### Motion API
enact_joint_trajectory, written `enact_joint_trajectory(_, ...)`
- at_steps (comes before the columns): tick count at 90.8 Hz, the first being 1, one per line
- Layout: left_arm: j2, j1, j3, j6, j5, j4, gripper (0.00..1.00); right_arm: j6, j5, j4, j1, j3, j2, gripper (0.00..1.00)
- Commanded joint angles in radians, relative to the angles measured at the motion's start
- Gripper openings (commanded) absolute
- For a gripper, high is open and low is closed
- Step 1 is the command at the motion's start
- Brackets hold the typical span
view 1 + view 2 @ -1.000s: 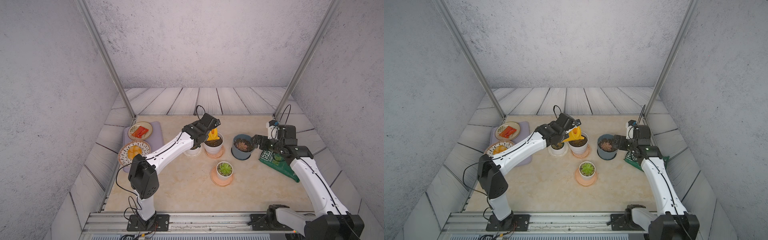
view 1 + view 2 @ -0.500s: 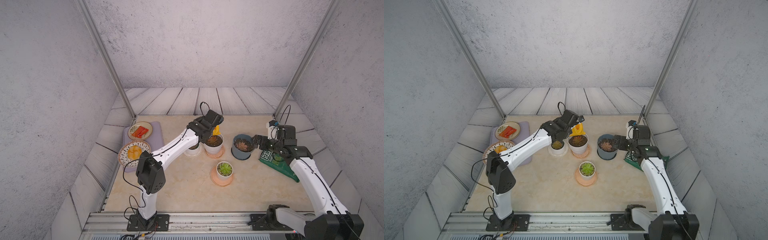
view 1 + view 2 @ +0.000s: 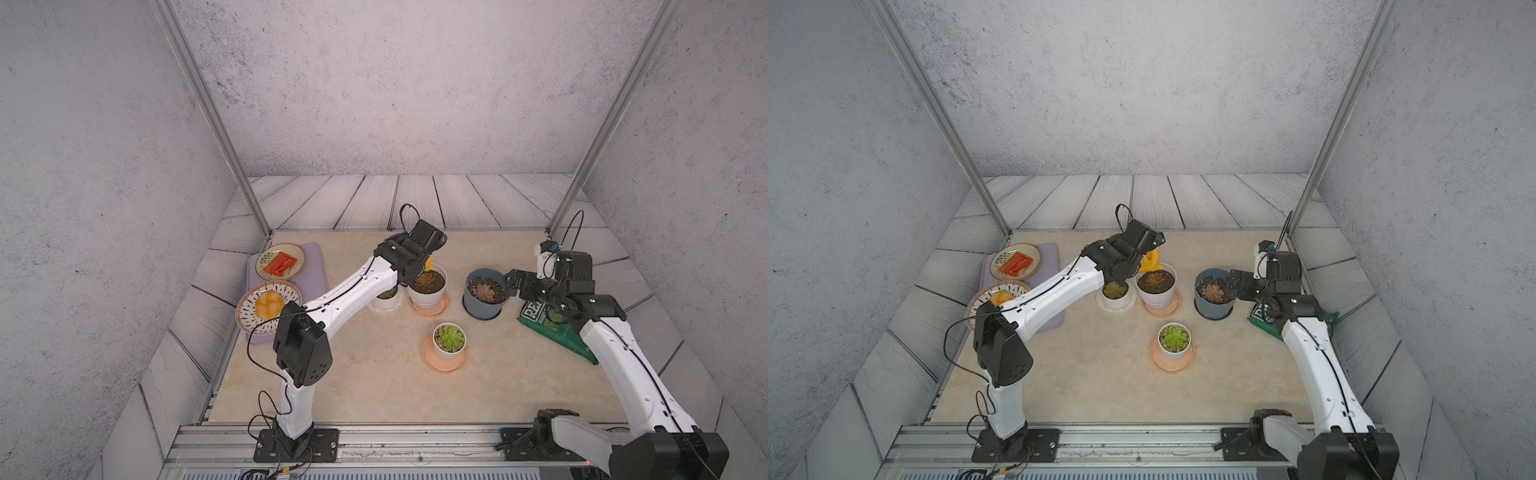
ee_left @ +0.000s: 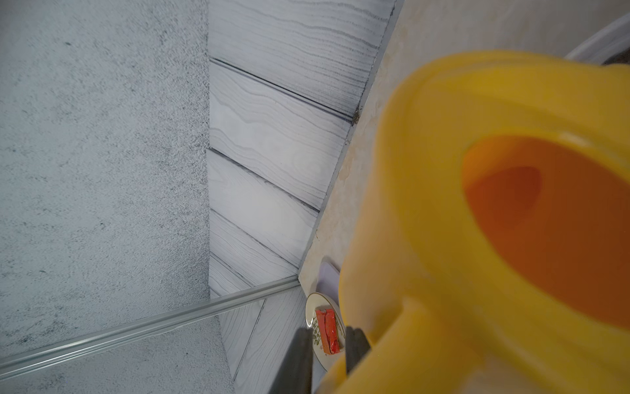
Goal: Water the succulent around the soil edge
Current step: Water the soil of the potted plant with water.
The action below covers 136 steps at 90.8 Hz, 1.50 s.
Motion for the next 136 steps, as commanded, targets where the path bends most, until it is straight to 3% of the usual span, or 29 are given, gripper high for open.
enact_joint_trajectory(1,0.003,0.014,0.022,-0.023,-0.046,-0.018,0.00,-0.012,0.015,0.003,0.005,-0.003,-0.014,0.99)
enact_joint_trajectory(64,-0.122,0.021,-0.105,-0.038,-0.095,-0.022,0.00,-0.012,0.008,0.004,0.005,-0.007,-0.026,0.99)
enact_joint_trajectory(136,-0.232,-0.015,-0.239,-0.033,-0.058,-0.051,0.00,-0.014,0.008,0.007,0.004,-0.008,-0.045,0.99)
